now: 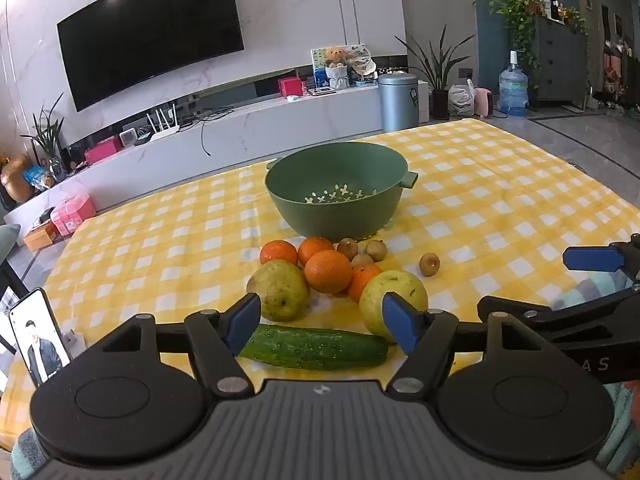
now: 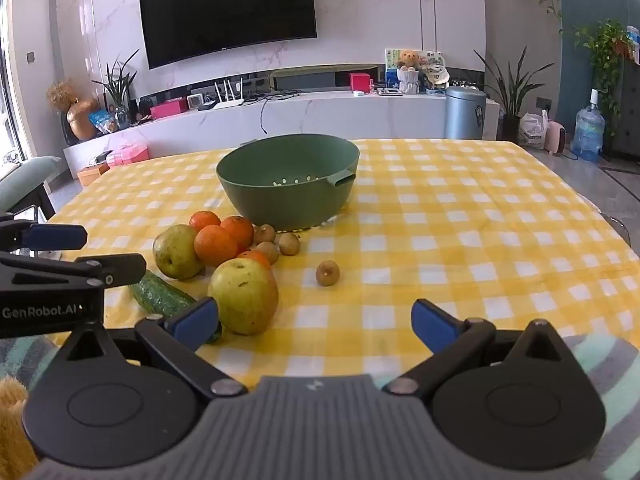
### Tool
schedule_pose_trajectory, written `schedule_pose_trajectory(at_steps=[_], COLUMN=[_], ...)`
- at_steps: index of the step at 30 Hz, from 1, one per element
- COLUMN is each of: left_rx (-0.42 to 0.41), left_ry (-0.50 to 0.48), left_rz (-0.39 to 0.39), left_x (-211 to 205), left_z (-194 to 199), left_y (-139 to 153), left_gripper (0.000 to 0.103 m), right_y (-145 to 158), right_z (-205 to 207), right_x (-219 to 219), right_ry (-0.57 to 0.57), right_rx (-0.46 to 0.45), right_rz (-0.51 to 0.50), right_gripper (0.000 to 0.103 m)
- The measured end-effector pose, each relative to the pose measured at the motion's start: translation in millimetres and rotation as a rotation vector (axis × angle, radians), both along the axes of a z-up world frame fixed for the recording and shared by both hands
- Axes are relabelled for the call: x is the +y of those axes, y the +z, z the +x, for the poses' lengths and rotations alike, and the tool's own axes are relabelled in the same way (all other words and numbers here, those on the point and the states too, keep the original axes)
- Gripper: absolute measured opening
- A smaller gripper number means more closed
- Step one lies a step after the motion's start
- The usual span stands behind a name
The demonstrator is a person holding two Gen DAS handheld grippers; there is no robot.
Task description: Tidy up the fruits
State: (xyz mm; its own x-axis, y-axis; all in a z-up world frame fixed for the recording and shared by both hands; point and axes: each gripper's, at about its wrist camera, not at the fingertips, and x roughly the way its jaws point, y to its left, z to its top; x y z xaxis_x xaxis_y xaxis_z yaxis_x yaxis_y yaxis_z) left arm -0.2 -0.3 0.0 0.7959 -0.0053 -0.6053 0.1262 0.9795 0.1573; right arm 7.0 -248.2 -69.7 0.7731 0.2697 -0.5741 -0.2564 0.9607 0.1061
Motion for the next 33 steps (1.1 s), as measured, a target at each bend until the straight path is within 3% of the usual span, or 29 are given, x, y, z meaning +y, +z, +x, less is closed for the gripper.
schedule_pose_trajectory(at_steps=[33], left_rx=[0.007], left_ry=[-0.007], left_rz=[-0.021], left_x=[-1.7], left_z=[-0.5], left_y=[2.2], left_gripper=[0.079], right_y=[-8.5], right_z=[7.6], right_x=[-2.0], right_ry=[-0.025], right_rx=[0.037], right_rz=[0.013], right_gripper=[0.099])
